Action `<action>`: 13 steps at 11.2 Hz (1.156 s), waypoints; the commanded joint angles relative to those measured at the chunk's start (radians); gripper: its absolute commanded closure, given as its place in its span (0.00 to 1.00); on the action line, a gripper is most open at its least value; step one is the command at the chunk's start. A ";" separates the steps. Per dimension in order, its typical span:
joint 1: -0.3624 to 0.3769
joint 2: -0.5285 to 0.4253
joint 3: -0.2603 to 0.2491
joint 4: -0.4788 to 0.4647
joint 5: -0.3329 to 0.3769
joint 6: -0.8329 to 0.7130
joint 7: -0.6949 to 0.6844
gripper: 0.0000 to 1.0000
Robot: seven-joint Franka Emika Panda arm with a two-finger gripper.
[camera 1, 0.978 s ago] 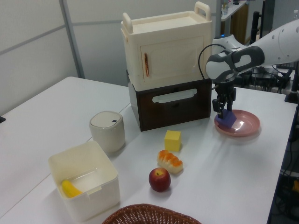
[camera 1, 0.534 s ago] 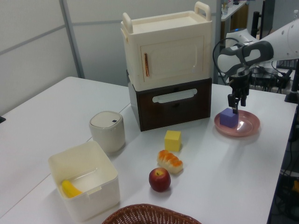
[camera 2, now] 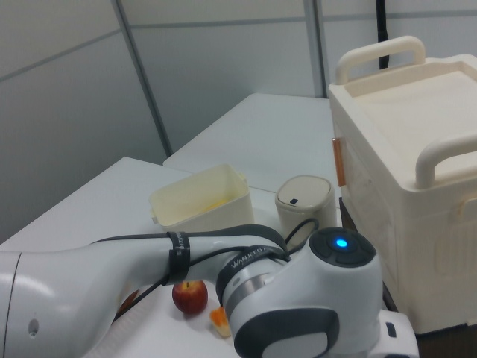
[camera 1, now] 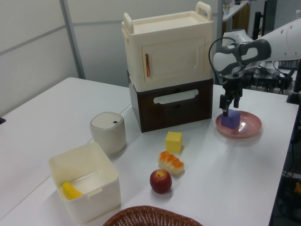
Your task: Put the purple cube on a plate
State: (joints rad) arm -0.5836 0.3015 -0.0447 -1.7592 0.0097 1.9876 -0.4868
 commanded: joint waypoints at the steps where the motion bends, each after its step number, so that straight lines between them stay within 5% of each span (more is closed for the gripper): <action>1: 0.051 -0.039 -0.004 -0.029 0.021 -0.050 0.040 0.00; 6: 0.160 -0.054 -0.004 -0.029 0.019 -0.050 0.215 0.00; 13: 0.477 -0.136 -0.006 0.027 0.007 -0.151 0.562 0.00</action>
State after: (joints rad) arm -0.2026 0.2248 -0.0360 -1.7517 0.0147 1.9193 -0.0036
